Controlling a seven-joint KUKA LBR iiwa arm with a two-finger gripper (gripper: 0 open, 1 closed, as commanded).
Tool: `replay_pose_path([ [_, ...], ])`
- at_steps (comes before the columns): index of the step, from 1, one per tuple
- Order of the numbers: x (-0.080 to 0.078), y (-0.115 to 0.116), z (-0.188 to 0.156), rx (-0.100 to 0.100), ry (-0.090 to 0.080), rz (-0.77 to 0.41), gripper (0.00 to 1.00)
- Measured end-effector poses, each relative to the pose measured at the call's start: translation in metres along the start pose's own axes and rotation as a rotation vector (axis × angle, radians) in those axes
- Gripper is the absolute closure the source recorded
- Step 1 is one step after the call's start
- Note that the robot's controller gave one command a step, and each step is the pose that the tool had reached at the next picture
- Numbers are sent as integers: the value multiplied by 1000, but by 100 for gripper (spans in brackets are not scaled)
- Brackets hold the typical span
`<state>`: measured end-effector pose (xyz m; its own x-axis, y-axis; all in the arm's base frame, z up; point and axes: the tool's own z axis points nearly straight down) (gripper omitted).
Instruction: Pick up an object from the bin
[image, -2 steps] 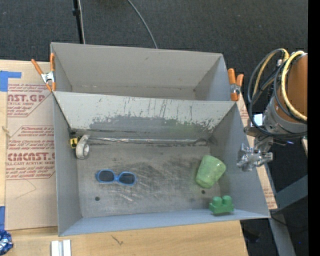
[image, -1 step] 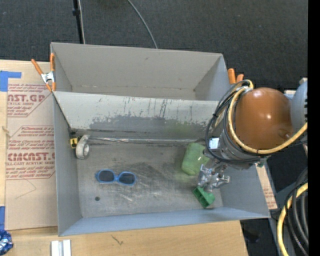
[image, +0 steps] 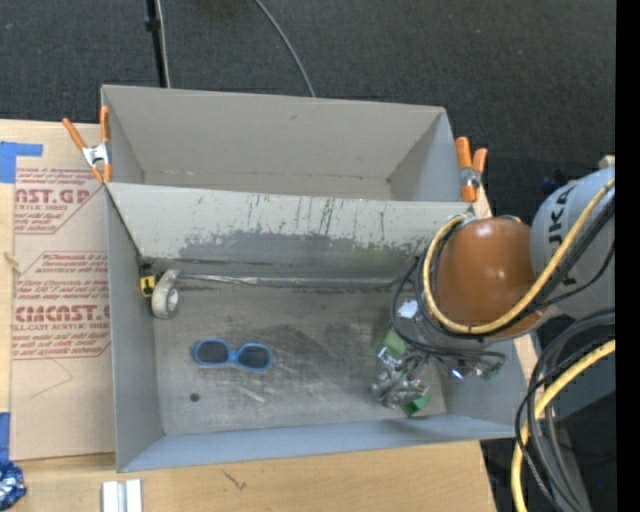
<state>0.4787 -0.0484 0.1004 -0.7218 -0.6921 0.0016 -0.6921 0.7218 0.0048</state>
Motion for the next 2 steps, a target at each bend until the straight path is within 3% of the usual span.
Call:
replay_pose_path([
  [1, 0, -1, -2, 3, -2, -1, 0],
  [2, 7, -63, 21, 5, -2, -248, 0],
])
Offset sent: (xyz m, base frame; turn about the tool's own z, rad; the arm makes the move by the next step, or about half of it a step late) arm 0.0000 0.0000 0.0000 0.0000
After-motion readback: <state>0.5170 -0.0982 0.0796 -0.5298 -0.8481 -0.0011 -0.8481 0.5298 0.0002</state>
